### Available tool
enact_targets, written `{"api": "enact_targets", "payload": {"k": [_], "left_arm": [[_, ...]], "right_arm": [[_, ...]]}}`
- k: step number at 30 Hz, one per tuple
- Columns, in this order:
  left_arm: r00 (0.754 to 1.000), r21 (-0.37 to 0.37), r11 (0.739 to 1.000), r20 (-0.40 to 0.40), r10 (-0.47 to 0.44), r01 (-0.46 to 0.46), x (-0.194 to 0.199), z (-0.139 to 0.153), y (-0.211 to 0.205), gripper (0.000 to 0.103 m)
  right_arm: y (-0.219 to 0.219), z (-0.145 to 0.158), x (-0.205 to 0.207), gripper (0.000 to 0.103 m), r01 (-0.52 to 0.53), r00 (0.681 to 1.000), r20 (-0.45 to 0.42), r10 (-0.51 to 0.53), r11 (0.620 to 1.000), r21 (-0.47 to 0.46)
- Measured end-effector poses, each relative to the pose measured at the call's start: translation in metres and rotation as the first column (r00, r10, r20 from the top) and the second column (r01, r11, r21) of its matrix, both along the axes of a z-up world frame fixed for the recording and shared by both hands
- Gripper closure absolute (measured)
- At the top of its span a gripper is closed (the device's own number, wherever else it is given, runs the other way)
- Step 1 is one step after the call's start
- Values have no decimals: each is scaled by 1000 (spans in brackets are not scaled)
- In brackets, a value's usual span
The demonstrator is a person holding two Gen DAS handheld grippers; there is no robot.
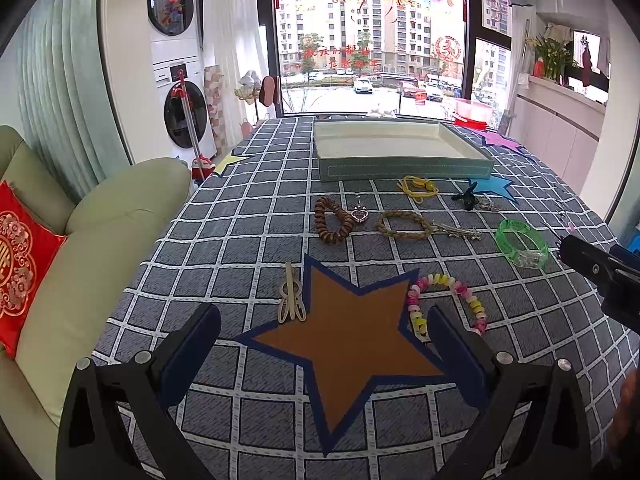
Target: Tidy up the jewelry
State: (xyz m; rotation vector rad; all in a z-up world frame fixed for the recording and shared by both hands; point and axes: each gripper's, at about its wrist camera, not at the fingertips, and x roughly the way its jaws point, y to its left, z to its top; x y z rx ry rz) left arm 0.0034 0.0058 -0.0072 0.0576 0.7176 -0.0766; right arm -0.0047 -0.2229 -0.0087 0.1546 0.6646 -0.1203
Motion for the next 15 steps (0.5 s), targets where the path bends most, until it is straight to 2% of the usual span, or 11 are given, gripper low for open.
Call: {"api": "enact_targets", "payload": {"k": [15], "left_arm": [[1000,0,1000,-3,0,0,1,-3,-1,0]], "right_arm": [[0,-1,-2,0,-1,1000,-6,1,1000,13]]}}
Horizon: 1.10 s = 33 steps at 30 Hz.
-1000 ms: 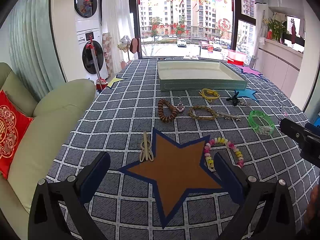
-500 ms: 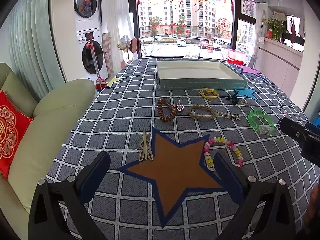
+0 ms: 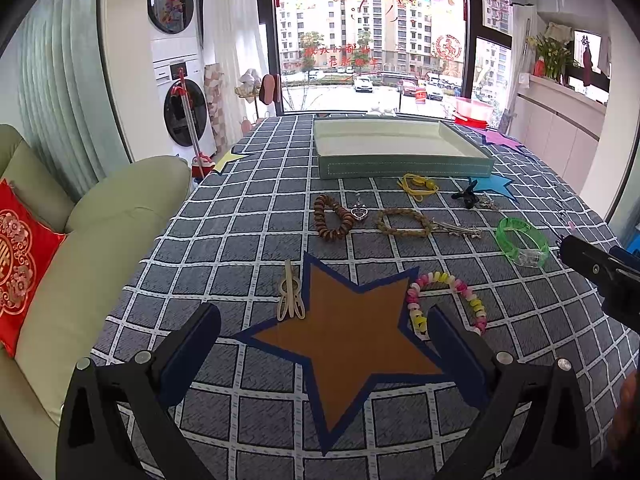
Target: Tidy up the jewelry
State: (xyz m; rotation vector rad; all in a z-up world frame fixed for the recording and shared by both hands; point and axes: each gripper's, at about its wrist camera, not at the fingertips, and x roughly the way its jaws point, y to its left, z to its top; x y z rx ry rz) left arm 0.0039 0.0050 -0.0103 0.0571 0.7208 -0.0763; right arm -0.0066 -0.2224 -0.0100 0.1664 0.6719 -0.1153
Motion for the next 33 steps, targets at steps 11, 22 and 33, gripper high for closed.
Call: {"api": "enact_targets", "payload": {"k": [11,22,33], "left_arm": [[1000,1,1000,-1,-1,1,-1,-1,-1,0],[1000,1,1000,-2,-1,1,0,-1,-1,0],[1000,4,1000,-14,-8,8,0,-6,-5,0]], "right_arm": [[0,0,1,0,-1,1000,-4,1,1000,6],[-1,0,1,0,-2,1000,-4,2,1000,7],[-1,-2,1,0,0,1000,-10,0,1000,11]]}}
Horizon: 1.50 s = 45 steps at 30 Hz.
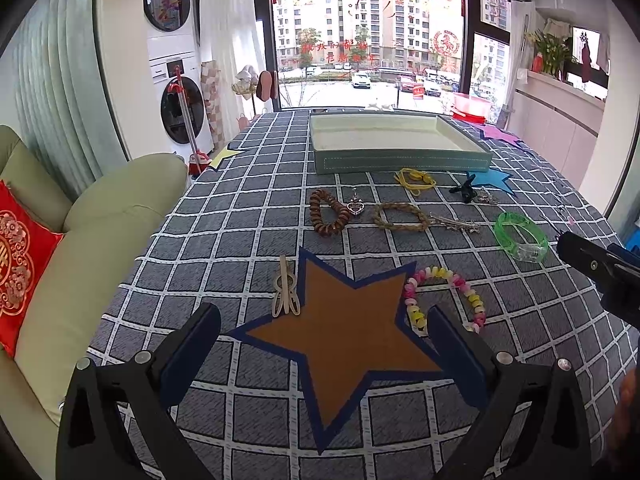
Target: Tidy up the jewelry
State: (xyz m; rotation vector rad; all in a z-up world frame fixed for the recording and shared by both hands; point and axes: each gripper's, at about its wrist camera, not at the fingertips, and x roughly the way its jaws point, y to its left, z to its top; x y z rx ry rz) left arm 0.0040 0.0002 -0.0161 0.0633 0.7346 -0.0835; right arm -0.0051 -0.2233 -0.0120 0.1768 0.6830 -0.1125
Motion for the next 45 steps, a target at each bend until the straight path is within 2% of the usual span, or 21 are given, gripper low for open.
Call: {"api": "enact_targets", "payload": {"k": [19,24,28,31,37,42,45], "left_arm": [[999,-3,1000,-40,-22,22,11,-2,-3,0],[997,-17,999,-74,-37,36,19,-3,-5,0],[990,-37,998,-132,-59,55,32,-8,-10,0],[983,-50,997,-171,-72,64,42,-11,-14,0],[951,-80,984,-255,-174,159,58,-20,-33,0],[938,-74,978,-280,-206,193,65,-25,-44,0],[927,-76,976,-308,-216,202,71,-29,-48,4]], "right_arm": [[-10,-5,6,0,0,1000,-31,0,1000,23],[-17,-4,13,0,3,999,-48,-1,1000,29],[-26,-2,22,0,13,997,-71,-12,1000,15],[-34,0,33,0,14,994,-109,-13,1000,9],[-56,-7,64,0,26,979,-202,-23,1000,11],[-67,-22,91,0,28,955,-296,-25,1000,6],[-69,-33,103,1,16,939,-344,-18,1000,-7]]}}
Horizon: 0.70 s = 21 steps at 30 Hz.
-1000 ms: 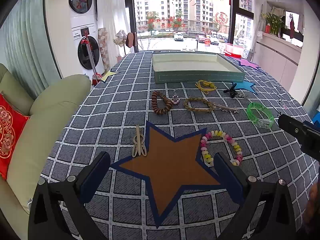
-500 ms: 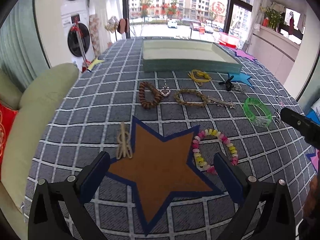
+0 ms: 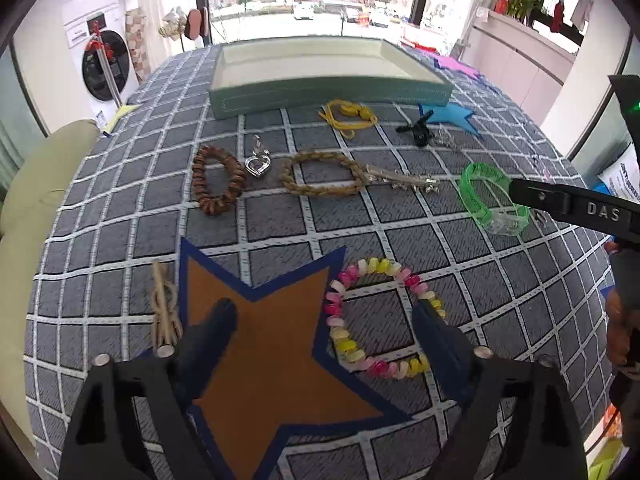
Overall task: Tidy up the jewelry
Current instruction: 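Grasp the pastel beaded bracelet with the left tool while the right tool grasps the green bangle, then carry both bracelets into the tray and open both tools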
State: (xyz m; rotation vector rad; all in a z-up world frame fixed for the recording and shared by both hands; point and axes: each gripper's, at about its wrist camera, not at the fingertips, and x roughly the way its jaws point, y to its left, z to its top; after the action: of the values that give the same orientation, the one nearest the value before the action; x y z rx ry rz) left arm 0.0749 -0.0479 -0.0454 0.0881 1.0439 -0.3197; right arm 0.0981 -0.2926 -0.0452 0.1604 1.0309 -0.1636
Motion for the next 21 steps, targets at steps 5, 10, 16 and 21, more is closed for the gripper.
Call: {"api": "enact_targets", "payload": {"k": [5,10,16,21], "left_arm": [[999,52,998,15,-36,35,1,-3,-9,16],[994,67,992,32,-107,105,-1,1,-20,49],[987,0,987,19,-158,158,2,5,-20,80],[993,-126,986,-22,-113,110,7,11,1,80]], "right_arm": [[-3,-17,13,23,3,997,-76,-2,1000,22],[5,-17,16,34,-25,995,-93,22,999,-27],[9,-11,17,95,-56,994,-95,55,998,-7],[6,-8,12,95,-53,997,-52,56,997,62]]}}
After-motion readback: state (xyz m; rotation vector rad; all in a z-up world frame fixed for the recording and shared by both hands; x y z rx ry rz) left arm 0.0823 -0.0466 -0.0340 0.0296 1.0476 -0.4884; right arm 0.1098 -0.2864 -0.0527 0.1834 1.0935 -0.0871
